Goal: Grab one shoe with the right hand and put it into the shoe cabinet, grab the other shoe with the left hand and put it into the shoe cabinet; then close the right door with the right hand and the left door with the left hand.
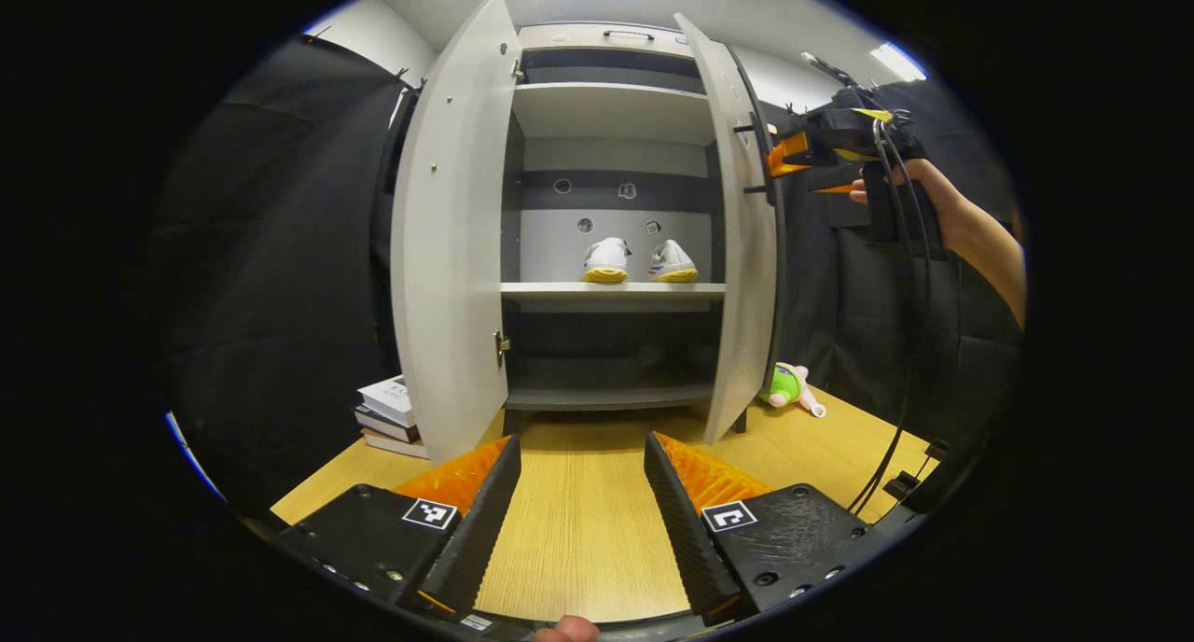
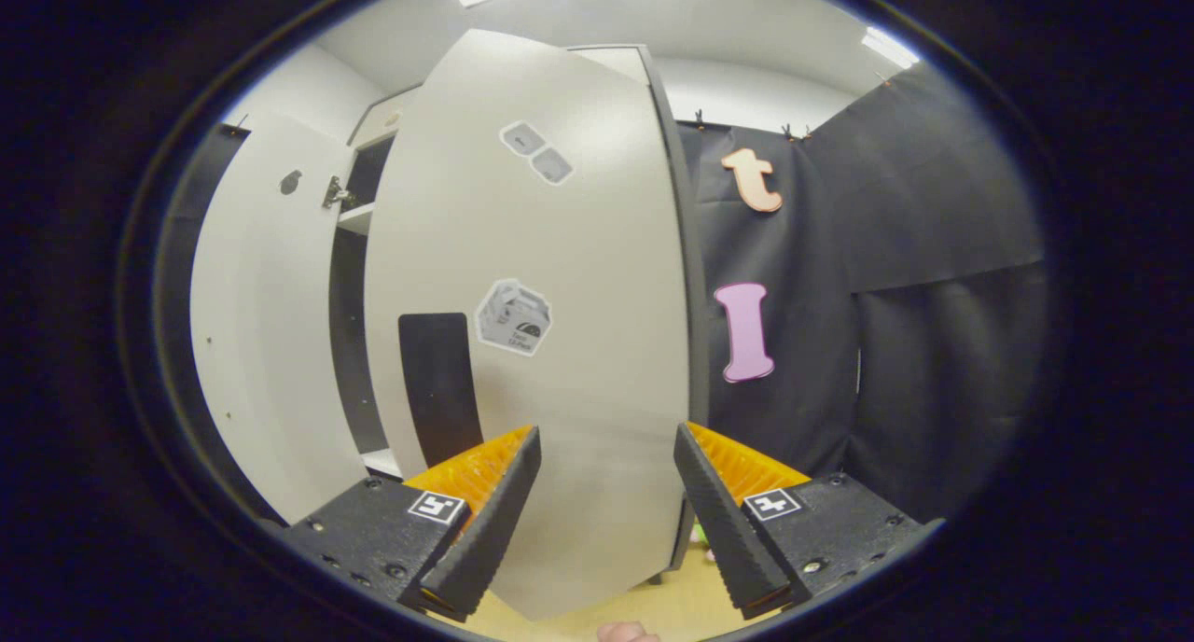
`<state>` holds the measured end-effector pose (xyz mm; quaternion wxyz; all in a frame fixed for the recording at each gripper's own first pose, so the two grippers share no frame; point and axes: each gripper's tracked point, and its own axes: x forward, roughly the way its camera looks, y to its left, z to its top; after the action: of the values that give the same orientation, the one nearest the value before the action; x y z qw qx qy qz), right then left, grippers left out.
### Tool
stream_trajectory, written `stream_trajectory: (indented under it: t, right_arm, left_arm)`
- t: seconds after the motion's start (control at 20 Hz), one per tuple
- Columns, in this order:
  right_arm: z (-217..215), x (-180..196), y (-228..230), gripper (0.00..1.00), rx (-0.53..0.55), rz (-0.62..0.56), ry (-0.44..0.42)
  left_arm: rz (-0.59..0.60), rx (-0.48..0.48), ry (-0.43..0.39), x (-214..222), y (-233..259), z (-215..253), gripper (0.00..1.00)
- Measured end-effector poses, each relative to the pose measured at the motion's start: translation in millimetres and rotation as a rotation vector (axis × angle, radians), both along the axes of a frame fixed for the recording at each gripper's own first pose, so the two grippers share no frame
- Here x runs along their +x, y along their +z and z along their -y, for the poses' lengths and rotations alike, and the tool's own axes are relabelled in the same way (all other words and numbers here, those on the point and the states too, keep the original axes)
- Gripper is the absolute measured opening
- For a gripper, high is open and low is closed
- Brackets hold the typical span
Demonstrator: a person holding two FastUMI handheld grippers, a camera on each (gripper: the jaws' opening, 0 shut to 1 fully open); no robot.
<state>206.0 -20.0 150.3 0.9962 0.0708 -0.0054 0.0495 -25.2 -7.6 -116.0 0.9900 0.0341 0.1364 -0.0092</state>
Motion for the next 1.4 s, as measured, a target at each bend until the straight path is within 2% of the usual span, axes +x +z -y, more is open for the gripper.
stream_trajectory:
  t: [0.15,0.2,0.25,0.35,0.4,0.45,0.75,1.0,1.05,1.1,1.15,1.25,1.3,1.35,1.4]
  right_arm:
    - [-1,4,4,0.94,-0.018,0.017,-0.019]
    - [-1,4,3,0.89,-0.016,0.019,-0.016]
    - [1,3,3,0.94,-0.009,0.021,-0.01]
    - [9,0,4,0.95,-0.002,0.023,-0.024]
    - [13,-2,5,0.99,0.0,0.027,-0.032]
    - [17,-4,6,0.95,0.002,0.029,-0.036]
    - [29,-24,0,0.95,0.011,0.042,-0.045]
    - [29,-52,-23,0.95,0.013,0.03,-0.046]
    - [28,-58,-30,0.92,0.013,0.03,-0.054]
    - [27,-65,-39,0.95,0.01,0.026,-0.058]
    - [24,-71,-48,0.91,0.005,0.02,-0.057]
    - [17,-85,-67,0.92,0.002,0.005,-0.055]
    - [12,-91,-77,0.95,0.003,-0.003,-0.05]
    - [9,-98,-87,0.92,0.004,-0.012,-0.046]
    - [7,-104,-96,0.95,0.008,-0.02,-0.049]
  left_arm:
    - [-0.006,-0.001,0.04,-7,-2,-14,0.8]
    - [-0.008,-0.002,0.052,-9,-2,-19,0.8]
    - [-0.009,-0.002,0.061,-10,-3,-23,0.8]
    - [-0.008,0.003,0.075,-8,-2,-31,0.8]
    - [-0.007,0.005,0.08,-8,-2,-33,0.8]
    - [-0.006,0.004,0.082,-8,0,-33,0.8]
    - [-0.001,0.005,0.067,-8,3,-27,0.8]
    - [0.016,-0.031,0.041,-7,11,-10,0.8]
    - [0.017,-0.031,0.036,-7,12,-9,0.8]
    - [0.016,-0.032,0.033,-7,12,-8,0.8]
    - [0.017,-0.034,0.031,-7,12,-7,0.8]
    - [0.011,-0.039,0.026,-7,10,-3,0.8]
    - [0.008,-0.04,0.023,-8,10,-2,0.8]
    - [0.007,-0.04,0.018,-7,10,0,0.81]
    - [0.008,-0.039,0.015,-7,10,2,0.8]
